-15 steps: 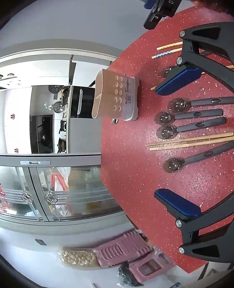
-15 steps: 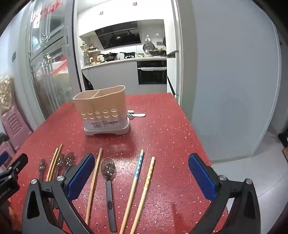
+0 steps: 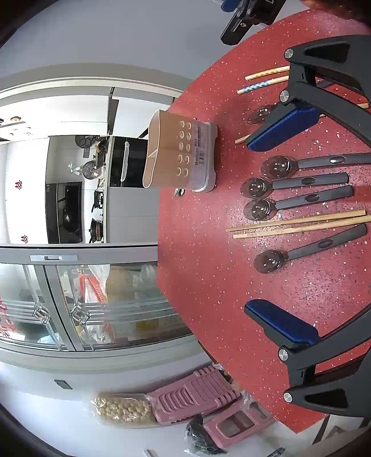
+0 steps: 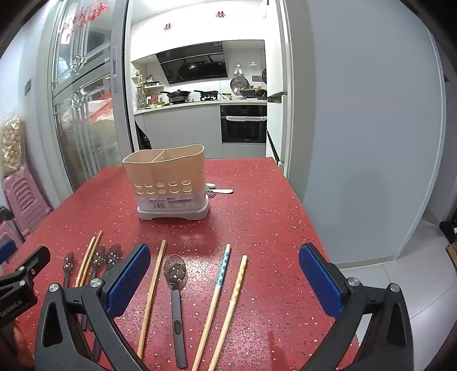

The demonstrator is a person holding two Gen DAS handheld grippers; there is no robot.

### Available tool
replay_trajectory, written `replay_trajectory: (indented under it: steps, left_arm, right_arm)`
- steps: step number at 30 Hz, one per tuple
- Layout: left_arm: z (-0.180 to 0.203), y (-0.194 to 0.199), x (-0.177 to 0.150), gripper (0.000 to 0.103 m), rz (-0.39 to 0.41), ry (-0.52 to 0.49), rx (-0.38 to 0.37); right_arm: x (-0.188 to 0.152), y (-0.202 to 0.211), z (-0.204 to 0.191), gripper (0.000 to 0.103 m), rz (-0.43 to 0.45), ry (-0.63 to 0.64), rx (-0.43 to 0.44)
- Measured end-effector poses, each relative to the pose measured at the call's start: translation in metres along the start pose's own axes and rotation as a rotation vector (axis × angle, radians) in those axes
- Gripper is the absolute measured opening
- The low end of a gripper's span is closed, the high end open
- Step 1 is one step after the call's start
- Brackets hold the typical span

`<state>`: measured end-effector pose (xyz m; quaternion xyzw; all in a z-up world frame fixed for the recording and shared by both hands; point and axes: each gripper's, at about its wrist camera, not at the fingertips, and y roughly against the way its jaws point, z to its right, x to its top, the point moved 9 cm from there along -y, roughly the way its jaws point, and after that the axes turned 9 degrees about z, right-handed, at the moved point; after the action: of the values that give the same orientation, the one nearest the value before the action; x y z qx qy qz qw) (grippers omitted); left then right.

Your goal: Organize utensils

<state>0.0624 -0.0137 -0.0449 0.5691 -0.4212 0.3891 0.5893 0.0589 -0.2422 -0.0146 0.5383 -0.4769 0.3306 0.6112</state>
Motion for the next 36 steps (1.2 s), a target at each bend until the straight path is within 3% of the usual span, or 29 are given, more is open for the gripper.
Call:
replay_trajectory:
  steps: [36]
  left_arm:
    - [-0.0003,0.0041,0.0033,0.103,0.006,-0.002,-0.005]
  right_arm:
    - [-0.0008,0.0014,-0.0016,0.103,0.006,0.001,-0.003]
